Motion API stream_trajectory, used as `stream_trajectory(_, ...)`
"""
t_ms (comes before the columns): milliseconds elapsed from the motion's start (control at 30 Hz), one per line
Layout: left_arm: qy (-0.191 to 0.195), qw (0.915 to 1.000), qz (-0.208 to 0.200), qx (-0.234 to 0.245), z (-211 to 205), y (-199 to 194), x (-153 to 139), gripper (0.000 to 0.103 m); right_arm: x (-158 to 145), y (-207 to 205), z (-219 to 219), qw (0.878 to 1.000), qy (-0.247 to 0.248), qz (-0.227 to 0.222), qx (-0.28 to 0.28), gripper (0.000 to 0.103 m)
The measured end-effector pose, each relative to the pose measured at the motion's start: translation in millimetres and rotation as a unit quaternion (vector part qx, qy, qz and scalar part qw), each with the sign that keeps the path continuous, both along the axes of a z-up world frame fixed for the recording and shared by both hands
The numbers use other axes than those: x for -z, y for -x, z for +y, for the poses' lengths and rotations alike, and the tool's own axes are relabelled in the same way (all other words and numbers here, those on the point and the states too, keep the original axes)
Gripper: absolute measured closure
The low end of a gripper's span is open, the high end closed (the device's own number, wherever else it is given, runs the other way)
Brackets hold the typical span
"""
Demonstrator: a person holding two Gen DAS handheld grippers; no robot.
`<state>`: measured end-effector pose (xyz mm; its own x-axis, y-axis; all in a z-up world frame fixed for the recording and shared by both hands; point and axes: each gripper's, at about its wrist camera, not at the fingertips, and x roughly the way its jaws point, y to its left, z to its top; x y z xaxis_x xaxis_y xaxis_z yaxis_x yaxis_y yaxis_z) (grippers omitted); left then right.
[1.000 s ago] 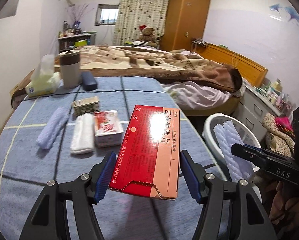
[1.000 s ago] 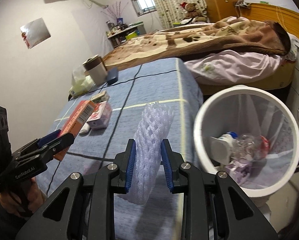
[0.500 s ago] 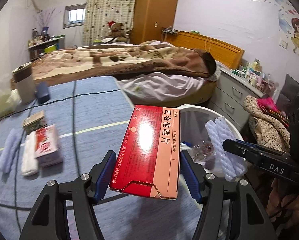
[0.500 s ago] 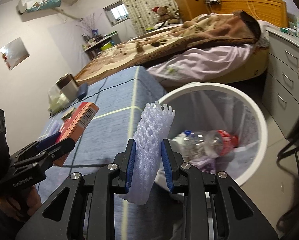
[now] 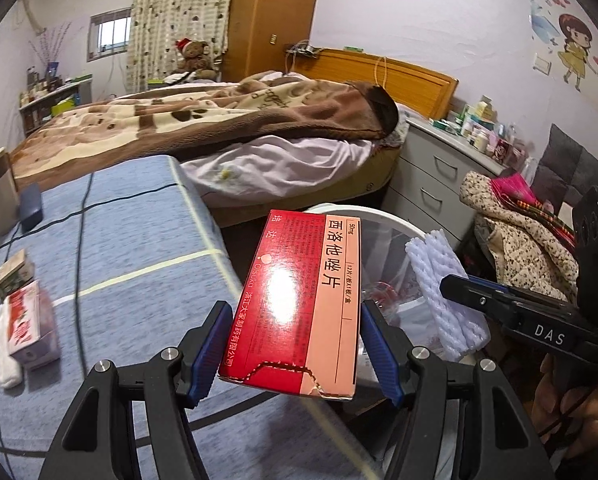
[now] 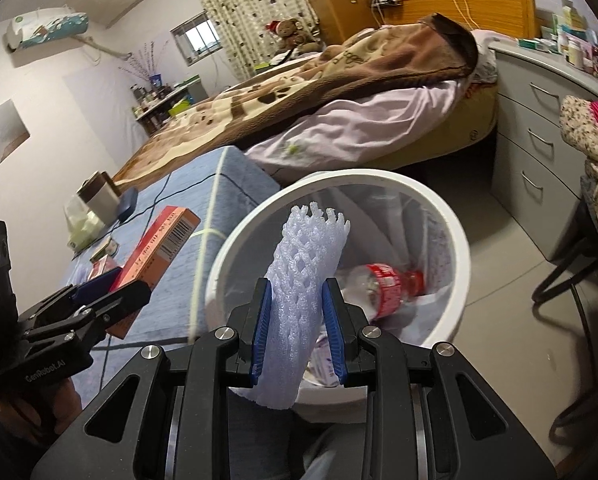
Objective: Collect trash
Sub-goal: 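Open both tools to drop the red box and foam net into the bin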
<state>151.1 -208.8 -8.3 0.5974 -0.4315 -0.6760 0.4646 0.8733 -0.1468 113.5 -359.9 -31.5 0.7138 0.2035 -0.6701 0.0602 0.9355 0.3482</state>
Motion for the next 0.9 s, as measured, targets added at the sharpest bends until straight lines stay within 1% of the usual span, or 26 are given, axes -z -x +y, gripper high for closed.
stream_trajectory(267,-0.002,0.9996,0.009,0.026,-26.0,-11.0,9.7,0.038,6.5,-3.0,-13.5,1.0,-0.002,0.011,0.016,0.076)
stream_trajectory(600,-0.002,0.9992,0.021,0.034,-44.5,-25.3,19.0,0.038,9.9,-6.3,-24.1,0.999,0.001,0.023,0.028,0.075)
stream_trajectory(700,-0.003,0.999,0.026,0.037,-49.7,-31.1,21.6,0.038,10.8,-7.8,-28.0,0.999,-0.001,0.025,0.033,0.069)
stream_trajectory(733,-0.003,0.9989,0.025,0.039,-52.3,-32.2,22.0,0.038,10.3,-7.6,-28.5,0.999,0.002,0.026,0.035,0.061)
stream_trajectory(767,-0.003,0.9988,0.025,0.043,-54.6,-33.9,22.6,0.038,9.7,-8.1,-28.1,0.999,0.005,0.025,0.036,0.049)
stream_trajectory(800,-0.002,0.9987,0.026,0.044,-56.4,-35.7,23.0,0.038,8.7,-7.5,-28.0,0.999,0.008,0.023,0.038,0.044)
stream_trajectory(833,-0.002,0.9987,0.026,0.044,-57.6,-37.2,23.0,0.038,7.7,-6.6,-28.2,0.999,0.007,0.019,0.038,0.042)
stream_trajectory(900,-0.001,0.9989,0.023,0.041,-57.7,-37.7,21.7,0.038,6.5,-5.9,-28.7,0.999,0.004,0.019,0.036,0.042)
